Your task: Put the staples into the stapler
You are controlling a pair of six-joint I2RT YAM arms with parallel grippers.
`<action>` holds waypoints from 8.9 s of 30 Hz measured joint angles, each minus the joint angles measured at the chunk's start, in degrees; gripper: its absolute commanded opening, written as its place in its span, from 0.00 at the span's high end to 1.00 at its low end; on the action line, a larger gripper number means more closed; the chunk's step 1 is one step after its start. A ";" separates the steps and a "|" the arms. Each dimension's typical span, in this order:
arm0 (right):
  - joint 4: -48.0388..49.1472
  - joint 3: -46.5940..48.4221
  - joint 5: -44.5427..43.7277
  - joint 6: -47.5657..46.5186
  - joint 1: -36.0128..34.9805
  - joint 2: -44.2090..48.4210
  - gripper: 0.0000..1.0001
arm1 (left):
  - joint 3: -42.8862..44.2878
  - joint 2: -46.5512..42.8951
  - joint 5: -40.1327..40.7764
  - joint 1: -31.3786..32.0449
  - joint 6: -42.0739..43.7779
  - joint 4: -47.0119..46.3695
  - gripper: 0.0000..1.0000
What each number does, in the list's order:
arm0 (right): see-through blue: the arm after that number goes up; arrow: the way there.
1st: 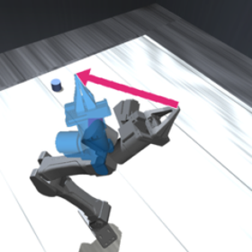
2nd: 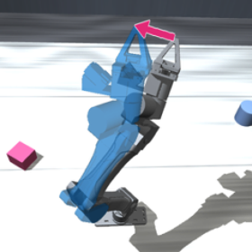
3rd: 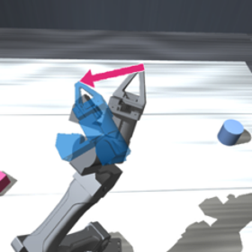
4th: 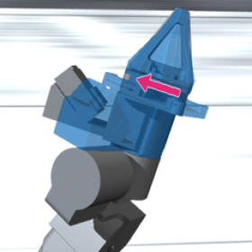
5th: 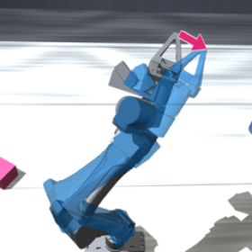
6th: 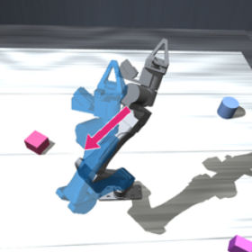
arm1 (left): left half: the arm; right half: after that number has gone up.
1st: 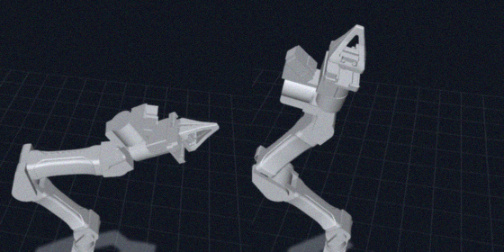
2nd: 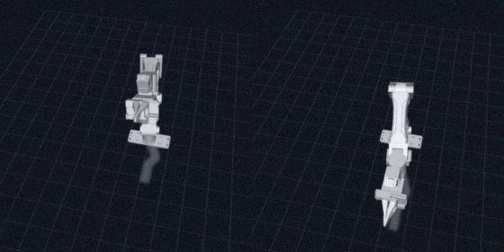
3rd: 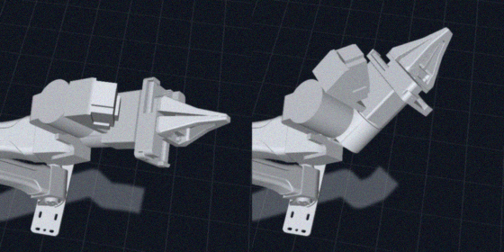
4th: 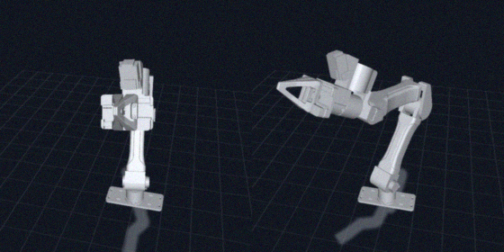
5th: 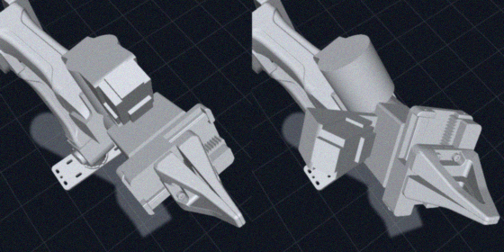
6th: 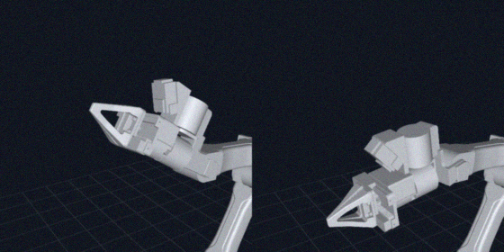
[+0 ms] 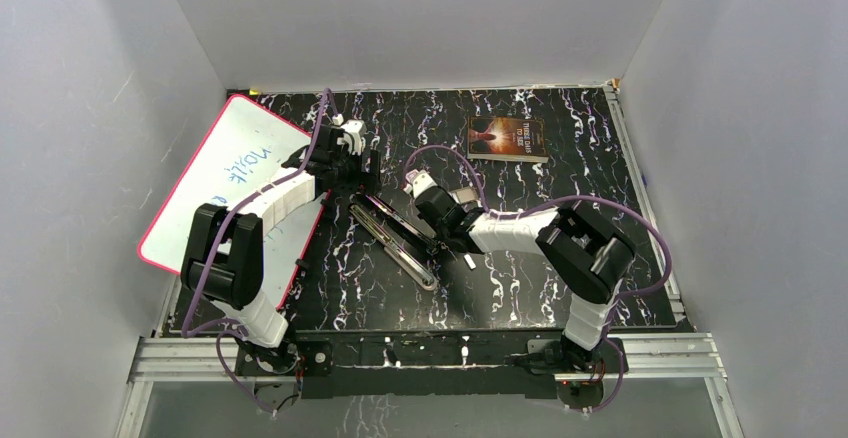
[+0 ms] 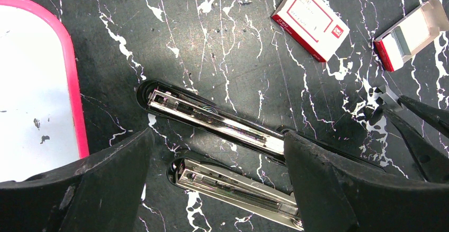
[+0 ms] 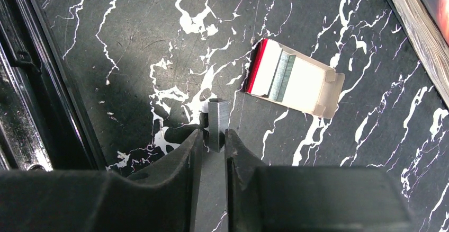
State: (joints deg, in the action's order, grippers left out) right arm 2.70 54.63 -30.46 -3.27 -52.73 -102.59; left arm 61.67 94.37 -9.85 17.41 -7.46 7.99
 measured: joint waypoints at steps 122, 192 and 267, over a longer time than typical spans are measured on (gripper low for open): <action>-14.47 -16.26 14.47 24.76 0.83 22.08 0.88 | 0.00 0.00 -0.90 0.00 -0.35 -0.13 0.09; 29.03 -12.41 29.11 1.70 -18.62 0.57 0.53 | 0.00 -1.49 2.78 -0.04 0.09 -0.37 0.08; 47.01 -15.45 24.20 3.13 -19.71 -5.66 0.63 | 0.00 -2.25 3.28 -0.04 0.44 -0.20 0.08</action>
State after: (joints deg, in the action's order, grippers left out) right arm 49.71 39.18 -6.26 -0.14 -72.44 -108.25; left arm 61.67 92.12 -6.57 17.37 -7.03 7.79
